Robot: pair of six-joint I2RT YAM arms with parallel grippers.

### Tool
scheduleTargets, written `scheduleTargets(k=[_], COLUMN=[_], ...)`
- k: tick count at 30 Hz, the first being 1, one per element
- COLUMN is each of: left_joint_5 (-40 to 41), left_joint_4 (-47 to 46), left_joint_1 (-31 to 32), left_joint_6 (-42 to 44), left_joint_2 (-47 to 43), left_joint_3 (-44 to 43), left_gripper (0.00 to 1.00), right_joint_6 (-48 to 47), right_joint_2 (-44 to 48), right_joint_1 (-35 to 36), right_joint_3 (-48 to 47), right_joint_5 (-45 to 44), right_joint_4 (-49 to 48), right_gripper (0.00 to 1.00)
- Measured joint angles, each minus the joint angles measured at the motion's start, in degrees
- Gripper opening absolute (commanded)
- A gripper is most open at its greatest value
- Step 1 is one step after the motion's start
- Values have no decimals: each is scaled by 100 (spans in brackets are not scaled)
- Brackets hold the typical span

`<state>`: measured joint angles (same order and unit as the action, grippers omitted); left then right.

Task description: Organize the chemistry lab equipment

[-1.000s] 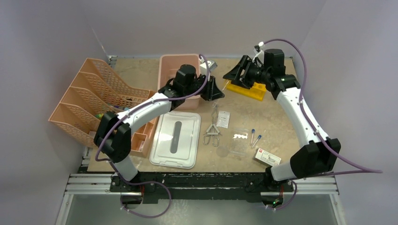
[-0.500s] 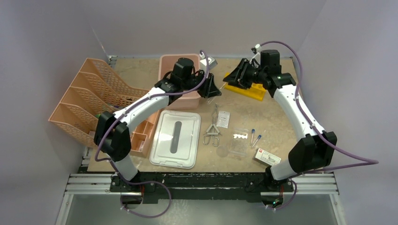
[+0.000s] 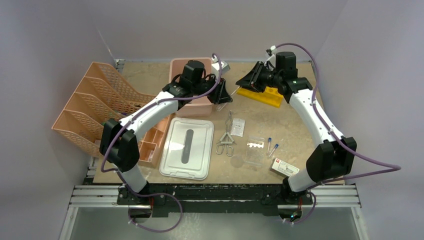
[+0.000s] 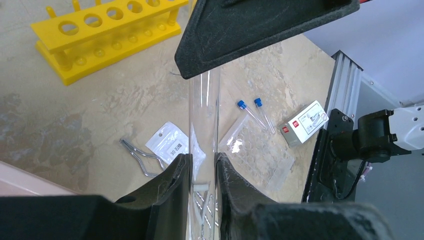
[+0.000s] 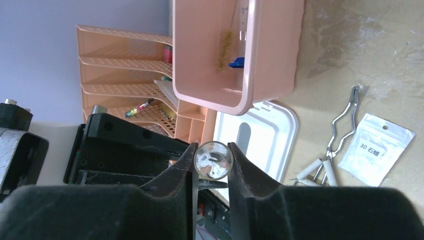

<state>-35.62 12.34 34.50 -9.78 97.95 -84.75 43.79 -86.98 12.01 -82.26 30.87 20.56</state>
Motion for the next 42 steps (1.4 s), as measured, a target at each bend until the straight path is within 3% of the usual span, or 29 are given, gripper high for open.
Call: scheduleTargets(k=[2, 8, 10, 17, 22, 27, 34, 42], left_joint_5=[9, 168, 380, 992, 1740, 2417, 2758, 2881], left_joint_4=[-24, -90, -103, -166, -92, 7, 17, 22], left_joint_1=[0, 2, -4, -511, -964, -942, -931, -931], left_joint_6=[0, 20, -39, -640, -1078, -1370, -1685, -1814], left_joint_2=[0, -2, -9, -125, -431, -866, -1228, -1272], left_joint_3=[0, 2, 13, 35, 136, 382, 782, 872], left_gripper=[0, 51, 58, 61, 61, 60, 59, 59], right_joint_6=[76, 59, -107, -1276, -2452, -3609, -4395, -4441], right_joint_2=[0, 2, 4, -31, -48, -203, -708, -1067], right_joint_1=[-2, -2, -9, -9, 24, 321, 643, 619], right_joint_3=[0, 0, -13, -763, -1064, -787, -428, -203], right_joint_5=[39, -94, -358, -1930, -3117, -4046, -4339, -4304], right_joint_4=[-63, -120, -92, 227, -280, -1051, -1729, -2376], right_gripper=[15, 14, 14, 15, 15, 15, 14, 14])
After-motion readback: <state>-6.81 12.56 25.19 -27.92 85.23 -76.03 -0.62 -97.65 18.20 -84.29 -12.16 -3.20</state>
